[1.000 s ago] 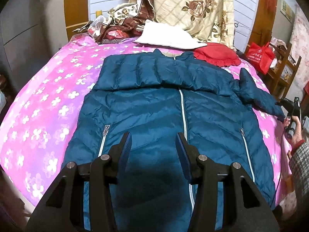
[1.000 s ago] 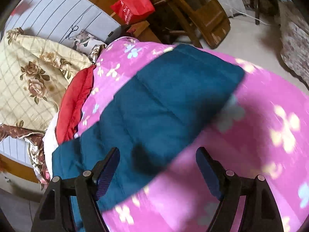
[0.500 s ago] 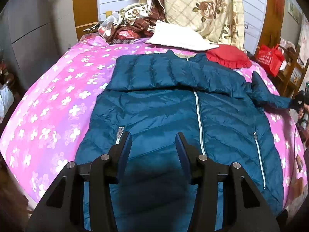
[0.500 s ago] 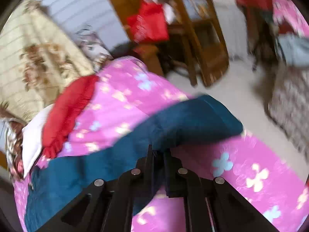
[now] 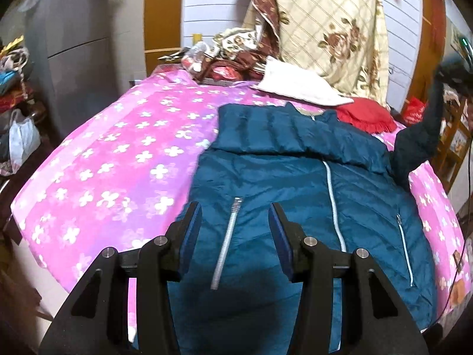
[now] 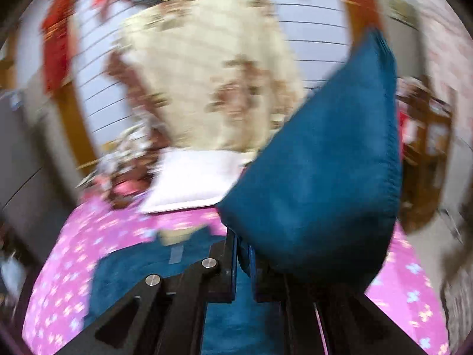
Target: Fold large clothes
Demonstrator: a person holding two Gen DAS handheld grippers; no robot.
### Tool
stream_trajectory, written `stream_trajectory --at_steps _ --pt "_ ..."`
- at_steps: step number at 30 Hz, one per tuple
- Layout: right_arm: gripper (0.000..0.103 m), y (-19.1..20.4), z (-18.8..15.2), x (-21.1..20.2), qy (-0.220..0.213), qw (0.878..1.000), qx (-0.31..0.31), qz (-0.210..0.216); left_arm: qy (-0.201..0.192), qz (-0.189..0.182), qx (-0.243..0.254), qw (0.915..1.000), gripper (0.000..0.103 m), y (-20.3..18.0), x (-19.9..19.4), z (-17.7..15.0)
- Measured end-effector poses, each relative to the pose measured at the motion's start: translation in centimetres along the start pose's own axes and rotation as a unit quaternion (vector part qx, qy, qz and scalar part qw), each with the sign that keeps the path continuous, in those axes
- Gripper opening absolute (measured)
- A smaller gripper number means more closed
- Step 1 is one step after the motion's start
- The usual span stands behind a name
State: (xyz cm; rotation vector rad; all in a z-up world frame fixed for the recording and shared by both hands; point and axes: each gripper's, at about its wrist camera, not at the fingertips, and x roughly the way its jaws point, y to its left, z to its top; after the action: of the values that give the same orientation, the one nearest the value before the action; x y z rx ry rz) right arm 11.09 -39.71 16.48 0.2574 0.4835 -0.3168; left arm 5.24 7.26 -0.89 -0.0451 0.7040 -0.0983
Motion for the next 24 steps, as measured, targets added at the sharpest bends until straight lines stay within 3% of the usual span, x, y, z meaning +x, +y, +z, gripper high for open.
stream_trajectory --at_steps 5,11,17,21,24 --pt "0.006 12.1 -2.8 2.9 0.037 0.995 -0.072 0.056 -0.011 0.011 -0.013 0.9998 0.046 2.4 -0.1 -0.5" --pt "0.006 22.5 -11.5 11.9 0.132 0.979 -0.137 0.073 -0.011 0.026 -0.031 0.9991 0.046 5.3 0.9 -1.0" --pt "0.007 25.7 -19.6 20.7 0.230 0.957 -0.173 0.036 -0.003 0.028 -0.054 0.9982 0.046 7.3 1.8 -1.2" --pt "0.010 25.5 -21.5 21.5 0.262 0.947 -0.181 0.048 -0.002 0.028 -0.058 0.9979 0.046 7.7 2.1 -1.4" --pt "0.011 24.5 -20.6 20.3 0.257 0.951 -0.157 0.073 0.003 0.023 -0.063 0.9977 0.046 7.8 2.3 -1.5"
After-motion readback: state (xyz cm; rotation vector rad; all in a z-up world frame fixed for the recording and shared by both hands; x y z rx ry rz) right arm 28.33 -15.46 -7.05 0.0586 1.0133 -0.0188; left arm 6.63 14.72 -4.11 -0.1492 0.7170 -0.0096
